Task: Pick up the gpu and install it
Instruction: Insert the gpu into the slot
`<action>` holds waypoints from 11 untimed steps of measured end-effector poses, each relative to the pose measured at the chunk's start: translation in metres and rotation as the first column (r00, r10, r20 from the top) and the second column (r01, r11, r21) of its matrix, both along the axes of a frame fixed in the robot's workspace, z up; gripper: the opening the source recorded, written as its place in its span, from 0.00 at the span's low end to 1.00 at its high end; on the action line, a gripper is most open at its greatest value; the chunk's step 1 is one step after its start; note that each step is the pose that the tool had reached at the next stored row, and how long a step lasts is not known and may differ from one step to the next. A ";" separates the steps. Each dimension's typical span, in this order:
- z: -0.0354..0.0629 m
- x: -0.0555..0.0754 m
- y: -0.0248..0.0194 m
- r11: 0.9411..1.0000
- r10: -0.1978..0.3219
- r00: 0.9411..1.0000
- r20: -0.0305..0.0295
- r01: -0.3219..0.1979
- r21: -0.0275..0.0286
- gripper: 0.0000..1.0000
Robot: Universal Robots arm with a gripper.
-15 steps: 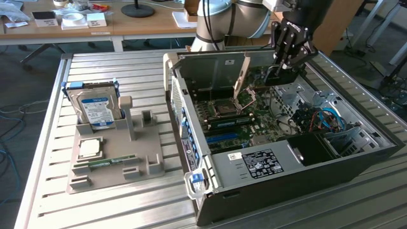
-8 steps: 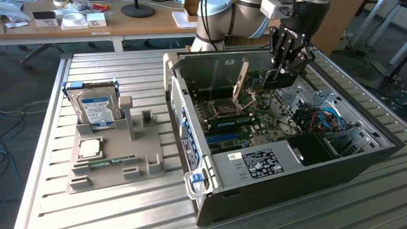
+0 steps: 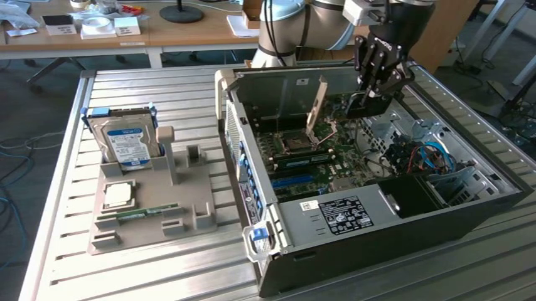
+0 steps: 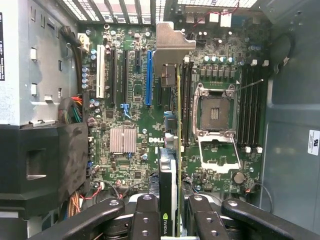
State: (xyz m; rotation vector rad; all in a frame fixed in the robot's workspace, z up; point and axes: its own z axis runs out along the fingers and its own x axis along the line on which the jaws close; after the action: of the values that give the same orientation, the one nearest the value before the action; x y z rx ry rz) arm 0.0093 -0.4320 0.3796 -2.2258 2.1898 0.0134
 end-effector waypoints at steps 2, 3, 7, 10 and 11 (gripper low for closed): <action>-0.0012 0.000 -0.0007 1.000 0.000 1.000 0.000 0.000 0.000 0.27; -0.0023 0.000 -0.0008 1.000 0.000 1.000 0.000 0.000 0.000 0.27; -0.0071 0.000 -0.0009 1.000 0.000 1.000 0.000 0.000 0.000 0.27; -0.0076 0.000 -0.0009 1.000 0.000 1.000 0.000 0.000 0.000 0.27; -0.0079 0.000 -0.0009 1.000 0.000 1.000 0.000 0.000 0.000 0.27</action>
State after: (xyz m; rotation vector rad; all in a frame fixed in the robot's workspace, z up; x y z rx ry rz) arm 0.0090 -0.4329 0.3716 -2.2260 2.1898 0.0133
